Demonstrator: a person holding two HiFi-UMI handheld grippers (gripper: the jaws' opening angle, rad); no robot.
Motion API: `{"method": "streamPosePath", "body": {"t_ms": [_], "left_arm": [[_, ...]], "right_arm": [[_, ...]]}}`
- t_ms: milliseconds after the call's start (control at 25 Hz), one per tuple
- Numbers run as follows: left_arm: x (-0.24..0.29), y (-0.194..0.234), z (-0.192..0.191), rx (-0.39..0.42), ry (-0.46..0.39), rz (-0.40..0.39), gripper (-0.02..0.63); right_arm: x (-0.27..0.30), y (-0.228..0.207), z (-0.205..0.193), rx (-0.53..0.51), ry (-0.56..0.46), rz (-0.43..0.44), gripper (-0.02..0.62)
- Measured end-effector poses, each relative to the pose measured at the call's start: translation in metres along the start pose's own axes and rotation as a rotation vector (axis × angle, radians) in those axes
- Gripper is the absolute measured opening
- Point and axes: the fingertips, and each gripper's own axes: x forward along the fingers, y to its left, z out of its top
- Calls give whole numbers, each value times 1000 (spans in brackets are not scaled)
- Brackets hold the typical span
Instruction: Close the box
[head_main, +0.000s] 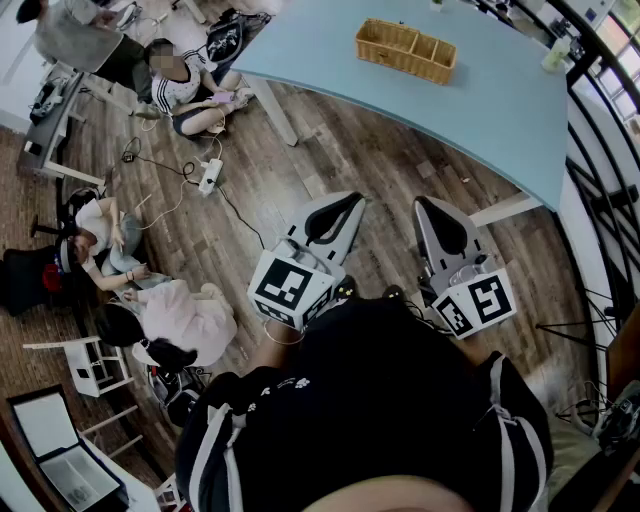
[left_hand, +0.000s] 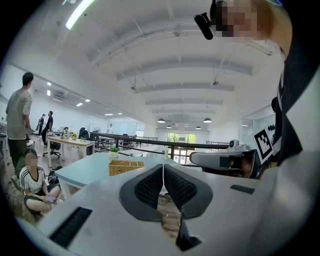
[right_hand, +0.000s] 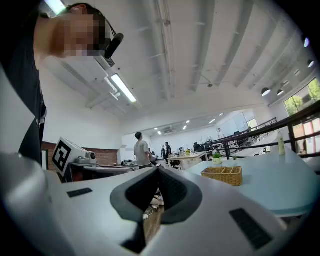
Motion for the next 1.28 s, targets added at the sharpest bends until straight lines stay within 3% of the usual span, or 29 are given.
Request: {"method": "streamPosePath", "body": {"t_ms": [840, 1280], "left_arm": [[2, 15, 1, 6, -18, -61, 17], [-18, 55, -4, -19, -20, -45, 18]], "right_arm": [[8, -2, -5, 14, 11, -73, 0], [42, 19, -10, -13, 25, -80, 2]]}}
